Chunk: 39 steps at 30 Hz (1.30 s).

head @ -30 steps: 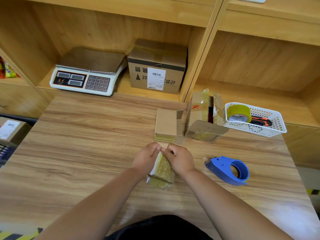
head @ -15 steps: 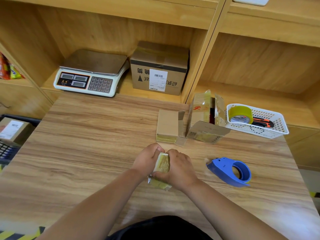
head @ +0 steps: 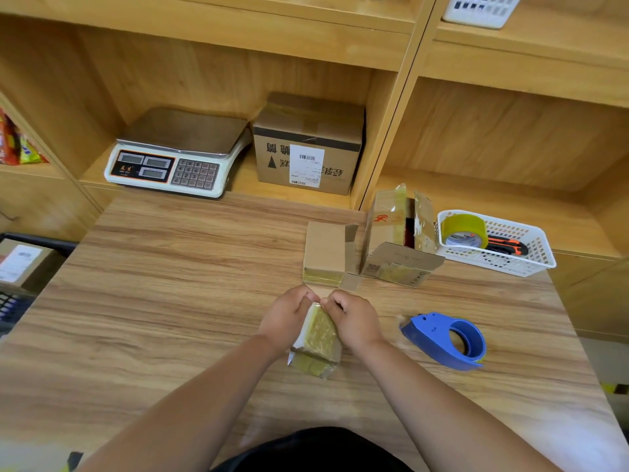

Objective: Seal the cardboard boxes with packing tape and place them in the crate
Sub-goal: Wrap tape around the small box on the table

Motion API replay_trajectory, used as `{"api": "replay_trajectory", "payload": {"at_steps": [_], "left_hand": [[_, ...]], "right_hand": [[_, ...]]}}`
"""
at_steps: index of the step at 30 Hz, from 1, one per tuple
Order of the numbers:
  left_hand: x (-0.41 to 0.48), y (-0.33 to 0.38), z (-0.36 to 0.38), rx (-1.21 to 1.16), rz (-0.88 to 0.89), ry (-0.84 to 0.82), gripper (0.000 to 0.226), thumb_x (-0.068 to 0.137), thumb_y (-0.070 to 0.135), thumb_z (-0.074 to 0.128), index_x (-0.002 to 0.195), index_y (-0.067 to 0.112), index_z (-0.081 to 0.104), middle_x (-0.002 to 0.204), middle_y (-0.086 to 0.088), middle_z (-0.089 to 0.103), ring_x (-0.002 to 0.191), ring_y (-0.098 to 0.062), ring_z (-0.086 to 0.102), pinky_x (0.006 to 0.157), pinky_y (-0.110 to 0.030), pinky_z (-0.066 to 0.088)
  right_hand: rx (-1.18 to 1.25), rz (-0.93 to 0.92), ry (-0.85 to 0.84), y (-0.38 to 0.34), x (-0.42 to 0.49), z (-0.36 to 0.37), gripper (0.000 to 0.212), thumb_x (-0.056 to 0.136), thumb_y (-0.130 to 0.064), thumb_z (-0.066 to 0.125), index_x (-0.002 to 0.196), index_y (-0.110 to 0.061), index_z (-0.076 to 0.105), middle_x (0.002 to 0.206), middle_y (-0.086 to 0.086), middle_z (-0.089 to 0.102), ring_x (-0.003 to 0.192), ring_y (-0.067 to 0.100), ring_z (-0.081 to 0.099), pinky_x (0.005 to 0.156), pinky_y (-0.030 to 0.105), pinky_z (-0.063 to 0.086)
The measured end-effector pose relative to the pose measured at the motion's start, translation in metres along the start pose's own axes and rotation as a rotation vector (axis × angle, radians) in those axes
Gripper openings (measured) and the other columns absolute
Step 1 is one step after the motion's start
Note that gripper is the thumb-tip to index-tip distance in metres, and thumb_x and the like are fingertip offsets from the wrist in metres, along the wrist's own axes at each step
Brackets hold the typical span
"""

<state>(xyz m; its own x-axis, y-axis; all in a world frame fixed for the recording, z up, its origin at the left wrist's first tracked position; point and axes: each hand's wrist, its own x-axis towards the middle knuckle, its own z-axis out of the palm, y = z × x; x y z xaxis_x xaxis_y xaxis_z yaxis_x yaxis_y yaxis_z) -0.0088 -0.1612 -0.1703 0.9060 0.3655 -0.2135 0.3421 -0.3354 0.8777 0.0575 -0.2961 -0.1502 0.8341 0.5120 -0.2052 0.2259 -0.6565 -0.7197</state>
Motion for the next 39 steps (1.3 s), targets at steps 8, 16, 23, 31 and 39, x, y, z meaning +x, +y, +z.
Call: {"api": "replay_trajectory", "payload": {"at_steps": [8,16,23,31,39], "left_hand": [[-0.005,0.002,-0.002,0.004,-0.007,0.021,0.027,0.097,0.024,0.042,0.078,0.036,0.055,0.084,0.013,0.062,0.079,0.002,0.054,0.065,-0.016,0.039],[-0.011,0.005,-0.007,0.251,-0.053,0.149,0.031,0.098,0.049,0.033,0.080,0.028,0.049,0.064,0.011,0.053,0.059,-0.007,0.051,0.049,-0.025,0.034],[-0.009,0.013,-0.001,-0.002,-0.042,0.200,0.027,0.097,0.043,0.043,0.087,0.024,0.060,0.075,0.008,0.063,0.069,-0.005,0.055,0.058,-0.016,0.040],[-0.021,-0.010,0.007,-0.132,-0.080,0.199,0.017,0.096,0.025,0.049,0.086,0.034,0.060,0.081,0.010,0.067,0.075,-0.008,0.061,0.066,-0.021,0.045],[-0.027,-0.037,0.015,-0.081,-0.172,0.212,0.029,0.097,0.029,0.048,0.122,0.016,0.054,0.104,0.006,0.059,0.098,-0.011,0.054,0.080,-0.023,0.036]], "right_hand": [[0.318,0.073,-0.137,0.012,-0.013,-0.010,0.019,0.096,-0.012,0.053,0.103,-0.014,0.071,0.098,-0.002,0.071,0.088,0.005,0.063,0.080,0.017,0.048],[0.310,0.041,0.025,0.007,-0.024,-0.006,0.015,0.090,-0.017,0.062,0.086,-0.022,0.076,0.083,-0.005,0.074,0.079,0.009,0.065,0.073,0.022,0.048],[0.010,-0.199,0.267,-0.004,-0.031,0.006,0.025,0.082,-0.023,0.072,0.106,-0.017,0.073,0.114,-0.001,0.069,0.112,0.016,0.058,0.103,0.029,0.035],[-0.133,-0.274,0.180,0.002,-0.048,0.023,0.057,0.081,-0.062,0.045,0.101,-0.018,0.074,0.111,-0.005,0.065,0.108,0.016,0.054,0.095,0.030,0.032],[-0.254,0.141,0.209,0.011,-0.040,0.020,0.110,0.068,-0.074,0.058,0.148,-0.011,0.017,0.151,0.005,0.026,0.141,0.021,0.017,0.114,0.035,0.013]]}}
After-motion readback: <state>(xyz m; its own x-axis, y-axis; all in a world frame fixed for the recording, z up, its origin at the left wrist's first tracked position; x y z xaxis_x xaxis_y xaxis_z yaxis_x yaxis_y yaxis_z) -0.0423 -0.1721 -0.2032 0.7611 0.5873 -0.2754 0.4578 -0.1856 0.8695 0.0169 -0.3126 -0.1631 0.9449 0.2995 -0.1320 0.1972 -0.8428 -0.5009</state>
